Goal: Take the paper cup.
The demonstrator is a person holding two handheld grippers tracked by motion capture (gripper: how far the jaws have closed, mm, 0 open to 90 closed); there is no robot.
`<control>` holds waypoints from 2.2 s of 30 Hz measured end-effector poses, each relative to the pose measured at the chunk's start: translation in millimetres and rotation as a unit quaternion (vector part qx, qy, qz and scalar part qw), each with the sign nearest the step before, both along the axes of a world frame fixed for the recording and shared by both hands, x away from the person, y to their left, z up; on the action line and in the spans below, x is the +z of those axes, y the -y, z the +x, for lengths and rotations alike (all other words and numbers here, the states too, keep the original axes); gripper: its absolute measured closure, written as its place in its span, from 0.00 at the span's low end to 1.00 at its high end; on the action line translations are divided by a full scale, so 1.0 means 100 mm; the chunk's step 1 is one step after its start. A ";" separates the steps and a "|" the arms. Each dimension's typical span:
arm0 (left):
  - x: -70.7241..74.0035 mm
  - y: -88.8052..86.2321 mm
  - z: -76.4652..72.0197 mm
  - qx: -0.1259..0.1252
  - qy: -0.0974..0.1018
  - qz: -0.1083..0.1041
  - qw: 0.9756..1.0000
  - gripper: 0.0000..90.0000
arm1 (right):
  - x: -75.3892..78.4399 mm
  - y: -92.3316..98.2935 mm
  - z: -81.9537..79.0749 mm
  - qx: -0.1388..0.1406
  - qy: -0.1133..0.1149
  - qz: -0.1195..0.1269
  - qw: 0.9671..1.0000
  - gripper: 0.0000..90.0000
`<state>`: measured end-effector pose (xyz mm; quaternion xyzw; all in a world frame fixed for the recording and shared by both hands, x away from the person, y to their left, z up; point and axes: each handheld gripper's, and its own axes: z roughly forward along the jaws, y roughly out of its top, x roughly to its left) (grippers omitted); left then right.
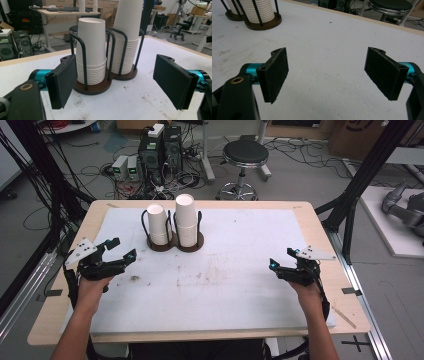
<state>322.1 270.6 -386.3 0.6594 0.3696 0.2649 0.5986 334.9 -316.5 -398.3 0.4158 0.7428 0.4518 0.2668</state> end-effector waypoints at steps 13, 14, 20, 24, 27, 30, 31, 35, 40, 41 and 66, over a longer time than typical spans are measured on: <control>0.00 -0.02 0.06 0.004 -0.005 -0.003 1.000 0.22 | -0.01 -0.02 0.02 0.003 -0.001 0.014 1.000 0.22; 0.00 -0.01 0.06 0.005 -0.006 -0.004 1.000 0.22 | 0.00 -0.03 0.02 0.004 0.001 0.019 1.000 0.22; -0.01 0.01 0.07 -0.003 -0.010 0.001 1.000 0.22 | 0.08 -0.20 0.01 0.019 0.012 0.051 0.998 0.22; -0.03 0.01 0.04 -0.005 -0.010 0.001 1.000 0.22 | 0.12 -0.35 0.04 0.031 0.025 0.047 0.998 0.22; -0.05 0.01 0.02 -0.007 -0.012 0.001 1.000 0.22 | 0.12 -0.46 0.05 0.041 0.036 0.050 0.997 0.22; -0.08 0.02 -0.01 -0.006 -0.013 0.000 1.000 0.22 | 0.10 -0.59 0.05 0.054 0.040 0.064 0.996 0.22; -0.08 0.02 -0.01 -0.006 -0.013 0.000 1.000 0.22 | 0.10 -0.62 0.05 0.057 0.045 0.068 0.995 0.22; -0.08 0.04 -0.04 -0.007 -0.009 0.005 1.000 0.22 | 0.10 -0.78 0.05 0.067 0.064 0.079 0.993 0.22; -0.07 0.04 -0.02 -0.013 -0.008 0.008 1.000 0.22 | 0.05 -0.95 0.10 0.068 0.057 0.074 0.993 0.22; -0.07 0.03 -0.02 -0.013 -0.008 0.009 1.000 0.22 | 0.03 -1.01 0.12 0.073 0.055 0.075 0.993 0.22; -0.13 -0.16 -0.03 -0.004 -0.014 -0.001 1.000 0.23 | 0.02 -1.79 0.43 0.120 0.032 0.042 0.991 0.66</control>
